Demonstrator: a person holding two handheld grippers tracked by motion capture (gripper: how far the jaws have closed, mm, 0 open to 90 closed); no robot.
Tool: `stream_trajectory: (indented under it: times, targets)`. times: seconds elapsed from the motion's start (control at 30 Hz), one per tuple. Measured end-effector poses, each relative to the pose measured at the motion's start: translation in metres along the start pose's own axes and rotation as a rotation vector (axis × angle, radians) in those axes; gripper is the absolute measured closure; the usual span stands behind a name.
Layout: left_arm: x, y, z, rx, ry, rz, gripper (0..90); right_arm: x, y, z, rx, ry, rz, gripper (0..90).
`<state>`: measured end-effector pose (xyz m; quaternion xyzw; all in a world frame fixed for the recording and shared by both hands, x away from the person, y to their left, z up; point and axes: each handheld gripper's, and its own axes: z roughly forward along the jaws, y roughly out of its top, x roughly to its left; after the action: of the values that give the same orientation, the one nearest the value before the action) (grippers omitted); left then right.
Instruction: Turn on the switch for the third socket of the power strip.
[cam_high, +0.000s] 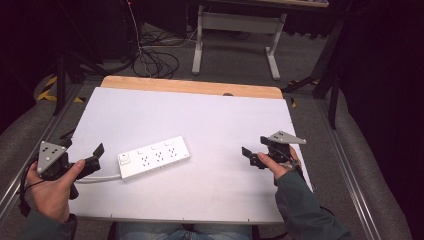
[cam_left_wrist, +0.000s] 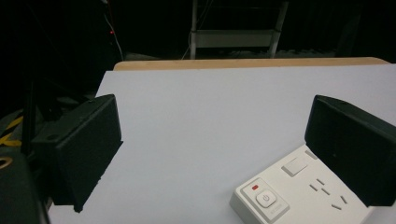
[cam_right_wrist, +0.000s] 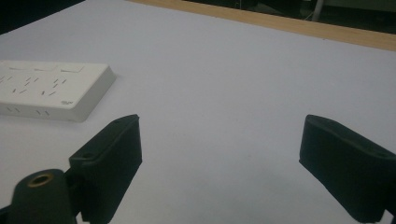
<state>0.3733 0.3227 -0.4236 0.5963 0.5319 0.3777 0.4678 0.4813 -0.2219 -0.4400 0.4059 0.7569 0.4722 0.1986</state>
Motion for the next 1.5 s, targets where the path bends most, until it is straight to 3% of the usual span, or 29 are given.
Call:
stream_trajectory:
  times: [0.33, 0.6, 0.73, 1.0, 1.5]
  targets:
    - [0.0016, 0.0008, 0.0013, 0.016, 0.013, -0.043, 8.6, -0.0004, 0.0000, 0.0000, 0.000, 0.002, -0.002, 13.5]
    - [0.0011, 0.0016, 0.0014, 0.021, 0.012, -0.035, 17.2, -0.0004, -0.0001, 0.0001, 0.002, 0.000, 0.000, 13.5]
    - [0.0012, 0.0020, 0.0007, 0.027, 0.015, -0.035, 27.8, -0.0001, -0.0001, 0.0001, 0.004, 0.001, 0.002, 13.5]
    - [0.0041, 0.0014, -0.0019, 0.029, -0.004, -0.030, 57.9, -0.0001, -0.0002, 0.0001, 0.007, 0.002, 0.000, 13.6]
    - [0.0053, 0.0033, -0.0031, 0.032, -0.058, -0.020, 88.9, 0.0000, -0.0001, 0.0001, 0.006, 0.009, 0.003, 13.7]
